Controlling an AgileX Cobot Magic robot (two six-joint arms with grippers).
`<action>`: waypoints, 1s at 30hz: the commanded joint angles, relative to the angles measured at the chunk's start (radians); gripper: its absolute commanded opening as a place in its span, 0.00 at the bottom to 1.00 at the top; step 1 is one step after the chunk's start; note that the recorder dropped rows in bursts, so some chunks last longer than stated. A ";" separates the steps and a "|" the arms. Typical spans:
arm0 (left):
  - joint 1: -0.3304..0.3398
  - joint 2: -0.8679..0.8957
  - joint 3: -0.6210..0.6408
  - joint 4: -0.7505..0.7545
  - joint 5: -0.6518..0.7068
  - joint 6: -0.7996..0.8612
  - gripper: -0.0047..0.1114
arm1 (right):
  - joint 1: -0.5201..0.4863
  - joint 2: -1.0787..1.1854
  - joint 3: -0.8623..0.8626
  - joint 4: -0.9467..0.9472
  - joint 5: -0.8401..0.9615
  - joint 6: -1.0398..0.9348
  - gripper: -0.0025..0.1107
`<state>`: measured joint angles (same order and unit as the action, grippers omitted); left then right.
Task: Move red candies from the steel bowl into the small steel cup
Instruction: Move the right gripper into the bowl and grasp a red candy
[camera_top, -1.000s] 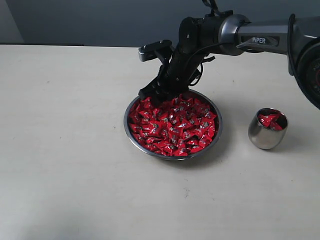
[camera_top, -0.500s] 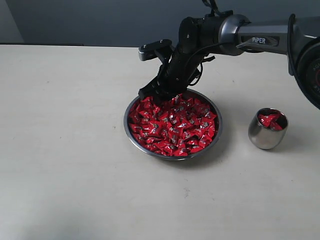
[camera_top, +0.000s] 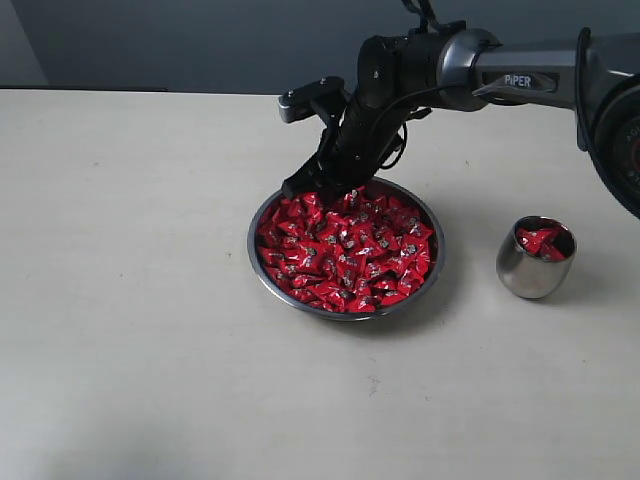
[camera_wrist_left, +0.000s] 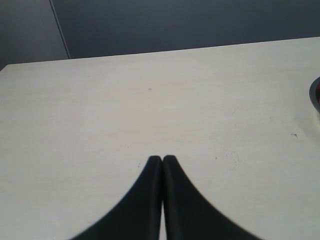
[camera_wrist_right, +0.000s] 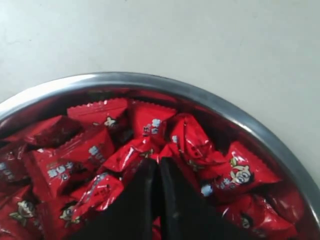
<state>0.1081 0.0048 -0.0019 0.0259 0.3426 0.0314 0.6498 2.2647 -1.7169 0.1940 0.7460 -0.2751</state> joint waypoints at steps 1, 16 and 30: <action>0.000 -0.005 0.002 0.001 -0.008 -0.002 0.04 | 0.000 -0.003 -0.004 -0.009 -0.016 -0.003 0.01; 0.000 -0.005 0.002 0.001 -0.008 -0.002 0.04 | 0.000 -0.059 -0.004 -0.040 0.067 0.027 0.01; 0.000 -0.005 0.002 0.001 -0.008 -0.002 0.04 | 0.000 -0.237 0.134 -0.186 0.123 0.231 0.01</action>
<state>0.1081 0.0048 -0.0019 0.0259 0.3426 0.0314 0.6521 2.0866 -1.6455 0.0763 0.8906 -0.1048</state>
